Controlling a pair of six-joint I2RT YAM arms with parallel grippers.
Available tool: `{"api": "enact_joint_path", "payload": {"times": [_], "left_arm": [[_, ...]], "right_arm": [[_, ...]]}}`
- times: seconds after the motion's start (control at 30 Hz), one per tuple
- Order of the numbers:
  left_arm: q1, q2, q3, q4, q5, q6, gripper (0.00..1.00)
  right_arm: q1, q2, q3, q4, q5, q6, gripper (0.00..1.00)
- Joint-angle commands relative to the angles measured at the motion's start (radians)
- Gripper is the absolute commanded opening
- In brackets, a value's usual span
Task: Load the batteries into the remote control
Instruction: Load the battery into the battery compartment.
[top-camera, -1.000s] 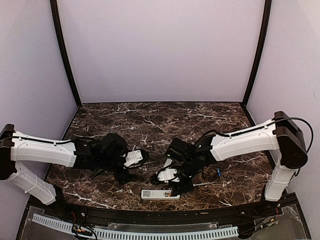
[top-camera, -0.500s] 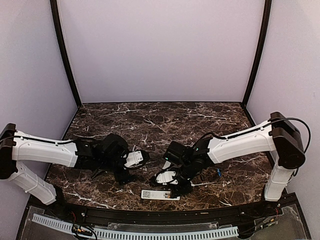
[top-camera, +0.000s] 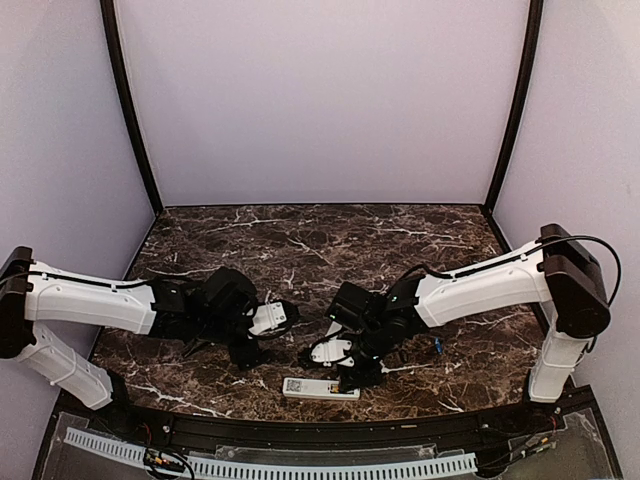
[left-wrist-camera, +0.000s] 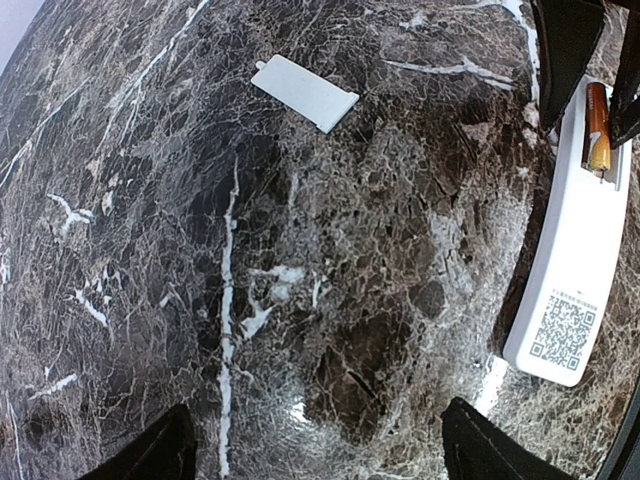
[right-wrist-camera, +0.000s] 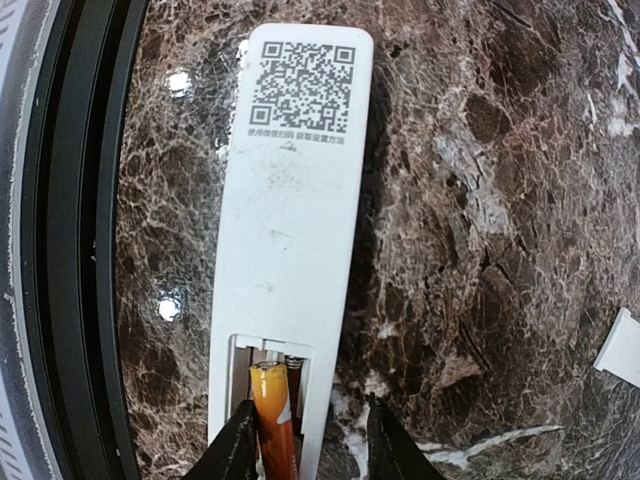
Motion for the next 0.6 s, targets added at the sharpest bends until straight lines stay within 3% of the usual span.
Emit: {"api": "enact_joint_path", "payload": {"times": [0.0, 0.57], "left_arm": [[0.003, 0.007, 0.013, -0.015, 0.016, -0.003, 0.84], [0.002, 0.007, 0.021, -0.028, 0.057, 0.002, 0.84]], "right_arm": [[0.011, -0.009, -0.009, -0.003, 0.025, 0.037, 0.33], [0.012, -0.057, 0.007, -0.035, 0.023, 0.098, 0.38]]}}
